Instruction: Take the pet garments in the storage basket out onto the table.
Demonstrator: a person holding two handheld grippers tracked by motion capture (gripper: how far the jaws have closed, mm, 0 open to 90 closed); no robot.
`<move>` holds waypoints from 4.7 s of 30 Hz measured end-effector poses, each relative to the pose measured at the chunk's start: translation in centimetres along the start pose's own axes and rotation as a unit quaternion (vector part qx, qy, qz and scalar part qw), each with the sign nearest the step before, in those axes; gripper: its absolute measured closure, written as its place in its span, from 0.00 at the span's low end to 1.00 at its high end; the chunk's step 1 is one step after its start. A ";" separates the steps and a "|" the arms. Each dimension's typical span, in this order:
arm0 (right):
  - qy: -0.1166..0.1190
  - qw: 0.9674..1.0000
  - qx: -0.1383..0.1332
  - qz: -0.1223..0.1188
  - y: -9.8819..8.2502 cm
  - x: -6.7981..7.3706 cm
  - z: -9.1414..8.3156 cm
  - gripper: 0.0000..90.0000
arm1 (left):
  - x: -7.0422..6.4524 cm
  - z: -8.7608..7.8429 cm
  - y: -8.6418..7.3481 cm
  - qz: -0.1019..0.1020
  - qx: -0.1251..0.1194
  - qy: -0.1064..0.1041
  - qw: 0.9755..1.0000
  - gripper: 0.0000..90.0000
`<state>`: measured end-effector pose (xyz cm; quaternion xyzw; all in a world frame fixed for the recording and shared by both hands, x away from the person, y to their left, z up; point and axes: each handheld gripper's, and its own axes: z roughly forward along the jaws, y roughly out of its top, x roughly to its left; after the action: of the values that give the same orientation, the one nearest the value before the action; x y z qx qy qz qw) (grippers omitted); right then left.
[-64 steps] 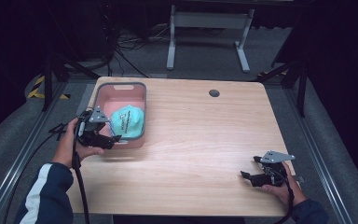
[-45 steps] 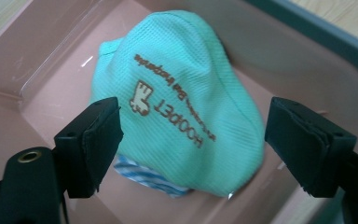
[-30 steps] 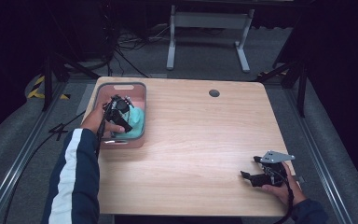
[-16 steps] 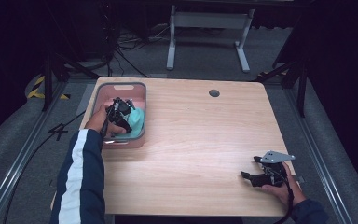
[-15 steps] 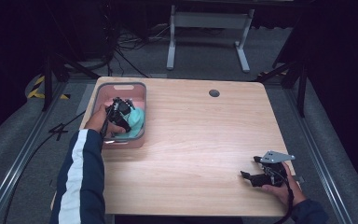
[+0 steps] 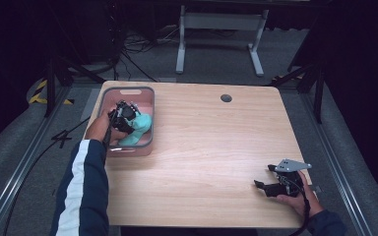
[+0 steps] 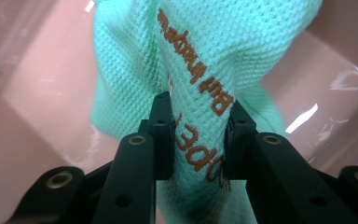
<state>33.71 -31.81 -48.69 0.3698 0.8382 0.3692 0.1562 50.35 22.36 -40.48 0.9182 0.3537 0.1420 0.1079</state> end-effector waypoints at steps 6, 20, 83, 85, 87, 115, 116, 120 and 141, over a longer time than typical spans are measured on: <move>-0.001 1.000 0.000 0.000 0.0 0.0 0.0 0.17 | -0.3 -3.4 -1.1 -0.007 -0.068 0.013 0.998 0.80; -0.001 1.000 0.000 0.000 0.0 0.0 0.0 0.17 | -1.8 -8.9 -4.4 -0.035 -0.198 0.015 0.980 0.81; 0.000 1.000 0.000 -0.002 0.0 0.0 0.0 0.17 | -19.8 1.6 8.6 0.142 -0.128 -0.078 0.978 0.80; 0.000 1.000 0.000 -0.002 0.0 0.0 0.0 0.17 | -20.1 2.0 8.7 0.141 -0.127 -0.080 0.979 0.79; 0.000 1.000 0.000 -0.002 0.0 0.0 0.0 0.17 | -20.1 2.1 8.8 0.143 -0.123 -0.081 0.979 0.79; 0.000 1.000 0.000 -0.002 0.0 0.0 0.0 0.17 | -20.6 1.3 8.1 0.126 -0.157 -0.094 0.975 0.33; 0.000 1.000 0.000 -0.002 0.0 0.0 0.0 0.17 | -20.6 1.3 8.1 0.126 -0.157 -0.094 0.975 0.32; -0.001 1.000 0.000 -0.002 0.0 0.0 0.0 0.17 | -20.6 0.1 7.7 0.134 -0.178 -0.089 0.971 0.28; -0.001 1.000 0.000 -0.002 0.0 0.0 0.0 0.17 | -18.9 -3.4 4.2 0.152 -0.196 -0.067 0.966 0.25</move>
<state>33.66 -31.84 -48.70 0.3681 0.8387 0.3691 0.1575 38.38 6.78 -39.53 0.9296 0.1671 0.1615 0.2860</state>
